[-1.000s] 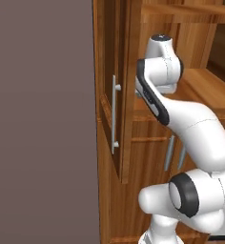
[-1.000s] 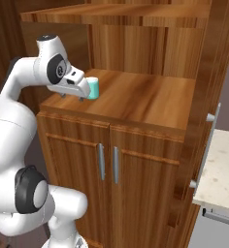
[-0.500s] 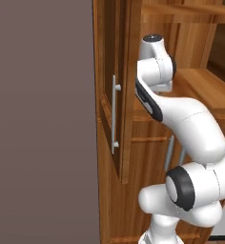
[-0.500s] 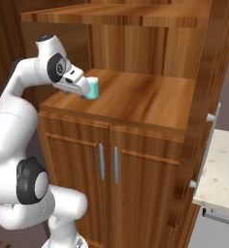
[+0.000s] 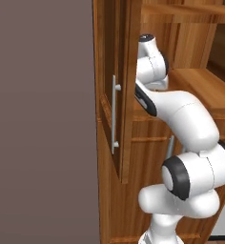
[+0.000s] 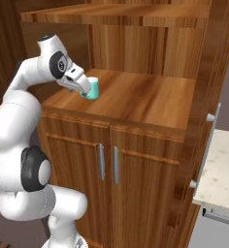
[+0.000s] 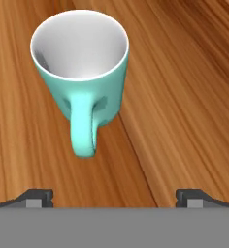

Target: There is a tray on the dining counter. Grab the cup, mug, and pitcher and place them on the tray. The pitcher may be placed next to the tray if it cannot fit the tray.

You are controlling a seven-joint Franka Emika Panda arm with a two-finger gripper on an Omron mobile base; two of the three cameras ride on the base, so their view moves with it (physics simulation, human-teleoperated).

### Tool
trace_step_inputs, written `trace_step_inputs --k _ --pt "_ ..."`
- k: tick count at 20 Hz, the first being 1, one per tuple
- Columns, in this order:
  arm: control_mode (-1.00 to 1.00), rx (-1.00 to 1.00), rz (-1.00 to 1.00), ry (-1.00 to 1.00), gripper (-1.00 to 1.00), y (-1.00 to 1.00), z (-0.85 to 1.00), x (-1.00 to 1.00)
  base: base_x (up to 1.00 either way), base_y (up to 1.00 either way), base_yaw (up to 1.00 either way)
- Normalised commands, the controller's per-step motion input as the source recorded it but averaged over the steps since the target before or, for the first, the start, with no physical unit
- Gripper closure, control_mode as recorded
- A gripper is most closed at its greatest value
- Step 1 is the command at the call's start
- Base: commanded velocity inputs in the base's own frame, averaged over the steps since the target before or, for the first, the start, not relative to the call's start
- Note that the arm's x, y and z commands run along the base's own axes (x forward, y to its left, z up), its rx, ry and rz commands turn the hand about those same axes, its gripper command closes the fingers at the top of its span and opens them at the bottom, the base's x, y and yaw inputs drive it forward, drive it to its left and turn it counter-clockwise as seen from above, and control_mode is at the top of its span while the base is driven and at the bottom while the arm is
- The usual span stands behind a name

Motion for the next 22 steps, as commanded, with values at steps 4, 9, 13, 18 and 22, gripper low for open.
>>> trace_step_inputs --k 4,9,13,18,22 --pt "-1.00 -0.03 -0.07 0.00 -1.00 -0.10 -0.08 0.19 0.00 0.00 0.00" --pt "-1.00 -0.03 -0.07 0.00 -1.00 -0.07 -0.12 0.18 0.00 0.00 0.00" --pt "-1.00 -0.03 -0.06 0.00 -1.00 -0.01 -0.07 0.19 0.00 0.00 0.00" --pt "-1.00 -0.01 -0.04 0.00 -1.00 0.00 -0.03 0.17 0.00 0.00 0.00" --pt "-1.00 -0.01 -0.04 0.00 -1.00 0.00 -0.08 0.17 0.00 0.00 0.00"
